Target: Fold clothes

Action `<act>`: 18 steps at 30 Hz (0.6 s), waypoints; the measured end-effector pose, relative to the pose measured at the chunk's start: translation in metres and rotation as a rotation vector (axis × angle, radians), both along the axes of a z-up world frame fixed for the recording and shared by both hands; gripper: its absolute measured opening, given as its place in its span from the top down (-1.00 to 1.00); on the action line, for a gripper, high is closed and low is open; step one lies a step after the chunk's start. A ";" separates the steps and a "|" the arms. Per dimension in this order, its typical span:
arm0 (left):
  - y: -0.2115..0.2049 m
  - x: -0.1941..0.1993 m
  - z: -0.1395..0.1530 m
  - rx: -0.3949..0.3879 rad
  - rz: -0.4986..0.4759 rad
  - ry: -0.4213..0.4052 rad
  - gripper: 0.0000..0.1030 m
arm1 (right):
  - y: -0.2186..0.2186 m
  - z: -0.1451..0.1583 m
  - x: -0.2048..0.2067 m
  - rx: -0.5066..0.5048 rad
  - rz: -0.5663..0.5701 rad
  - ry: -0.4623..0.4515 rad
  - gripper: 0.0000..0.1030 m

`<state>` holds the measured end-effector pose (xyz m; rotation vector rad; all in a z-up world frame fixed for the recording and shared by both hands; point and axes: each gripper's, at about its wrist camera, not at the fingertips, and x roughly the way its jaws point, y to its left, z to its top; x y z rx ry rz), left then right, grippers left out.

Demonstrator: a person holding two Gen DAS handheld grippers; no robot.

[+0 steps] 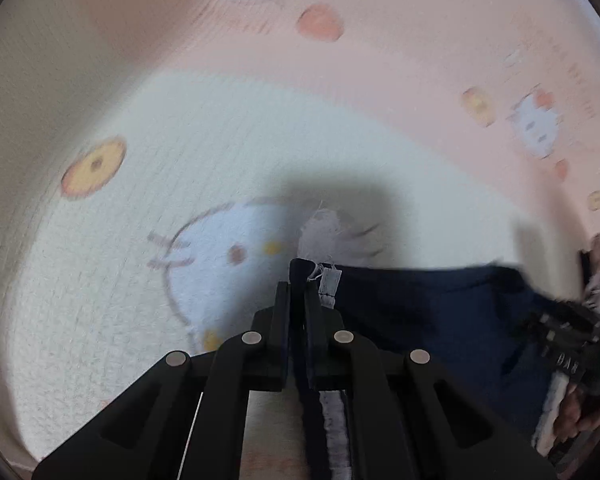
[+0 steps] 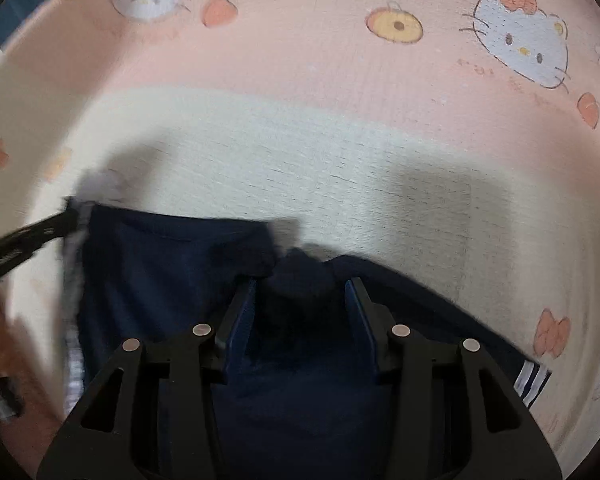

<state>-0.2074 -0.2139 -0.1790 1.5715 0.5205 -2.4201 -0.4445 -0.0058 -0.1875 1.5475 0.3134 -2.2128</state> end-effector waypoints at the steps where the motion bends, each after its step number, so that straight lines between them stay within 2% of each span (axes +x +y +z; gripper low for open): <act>1: -0.002 0.000 0.000 0.020 0.003 -0.001 0.80 | -0.001 -0.003 -0.005 0.045 -0.021 0.017 0.13; 2: -0.005 0.001 0.003 0.042 0.006 0.006 0.72 | 0.003 0.001 -0.008 0.029 -0.052 0.026 0.13; 5: -0.016 0.009 0.014 0.043 0.033 0.052 0.16 | 0.020 0.017 -0.011 -0.059 -0.133 0.044 0.10; 7: -0.021 0.015 0.013 0.022 0.051 0.025 0.16 | 0.020 0.024 -0.010 -0.113 -0.119 0.035 0.10; 9: -0.023 0.018 0.007 0.038 0.044 -0.013 0.16 | 0.008 0.024 -0.011 -0.149 -0.084 0.019 0.09; 11: -0.021 0.018 0.002 0.083 0.020 -0.020 0.16 | -0.002 0.022 -0.005 -0.146 -0.005 -0.008 0.05; 14: -0.013 0.018 0.002 0.033 -0.015 -0.024 0.19 | -0.018 0.013 -0.001 -0.118 0.071 -0.021 0.04; 17: -0.004 0.017 0.002 -0.033 -0.049 -0.027 0.73 | -0.028 -0.003 -0.002 -0.092 0.083 -0.038 0.07; 18: -0.001 0.017 0.002 -0.055 -0.060 -0.028 0.73 | -0.030 -0.009 -0.003 -0.085 0.080 -0.046 0.17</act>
